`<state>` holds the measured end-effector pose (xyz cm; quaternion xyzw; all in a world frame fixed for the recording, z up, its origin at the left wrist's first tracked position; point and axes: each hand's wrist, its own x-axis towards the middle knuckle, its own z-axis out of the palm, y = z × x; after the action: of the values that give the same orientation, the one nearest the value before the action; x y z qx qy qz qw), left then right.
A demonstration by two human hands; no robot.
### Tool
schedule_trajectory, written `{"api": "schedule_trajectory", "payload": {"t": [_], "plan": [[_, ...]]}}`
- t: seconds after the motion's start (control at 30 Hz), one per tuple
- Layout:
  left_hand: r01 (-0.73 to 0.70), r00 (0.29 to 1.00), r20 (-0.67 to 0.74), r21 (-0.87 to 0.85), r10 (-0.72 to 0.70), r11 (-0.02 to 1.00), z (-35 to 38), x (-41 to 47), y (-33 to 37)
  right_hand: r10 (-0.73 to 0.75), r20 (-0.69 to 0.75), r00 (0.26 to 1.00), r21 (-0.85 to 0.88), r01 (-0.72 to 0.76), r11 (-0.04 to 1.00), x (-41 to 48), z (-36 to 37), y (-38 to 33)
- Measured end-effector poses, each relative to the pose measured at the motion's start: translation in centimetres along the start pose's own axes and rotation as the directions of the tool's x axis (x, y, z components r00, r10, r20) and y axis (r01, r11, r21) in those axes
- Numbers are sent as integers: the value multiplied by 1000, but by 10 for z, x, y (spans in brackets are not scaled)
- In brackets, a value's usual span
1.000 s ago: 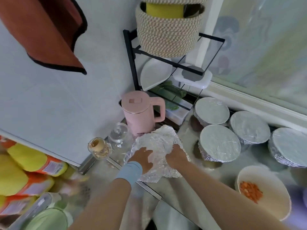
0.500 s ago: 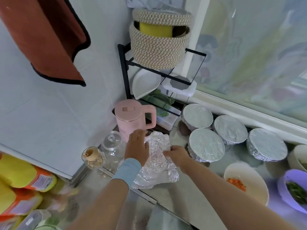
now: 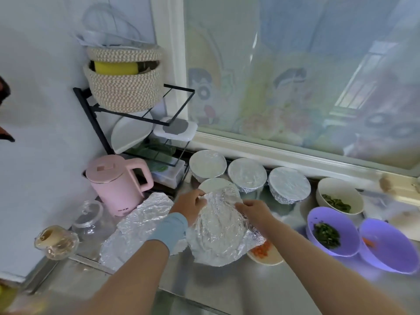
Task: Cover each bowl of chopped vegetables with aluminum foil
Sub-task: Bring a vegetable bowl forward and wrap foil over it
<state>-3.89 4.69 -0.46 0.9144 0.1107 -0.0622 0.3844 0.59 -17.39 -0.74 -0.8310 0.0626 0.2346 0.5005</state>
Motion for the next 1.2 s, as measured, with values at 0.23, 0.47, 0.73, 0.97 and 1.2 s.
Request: {"api": "schedule_trajectory", "payload": {"t": [0.23,0.47,0.73,0.97,1.2], "plan": [[-23,999,44,164,16,986,90,1,66,27,-165,986,-58,-37,998,2,-94,72],[-177,981,-9,347,192,921,156,-17,108,-3,-223,975,-87,-17,996,7,-116,106],[-61,990,141,454,-5,889,194,-24,75,0,-268,963,-230,-64,971,26,-95,130],[57,998,26,105,-60,993,205,-21,48,136,-223,965,-72,-155,985,43,-86,145],[128,991,43,-63,-126,990,207,-20,40,312,-148,938,104,-299,949,53,-85,145]]}}
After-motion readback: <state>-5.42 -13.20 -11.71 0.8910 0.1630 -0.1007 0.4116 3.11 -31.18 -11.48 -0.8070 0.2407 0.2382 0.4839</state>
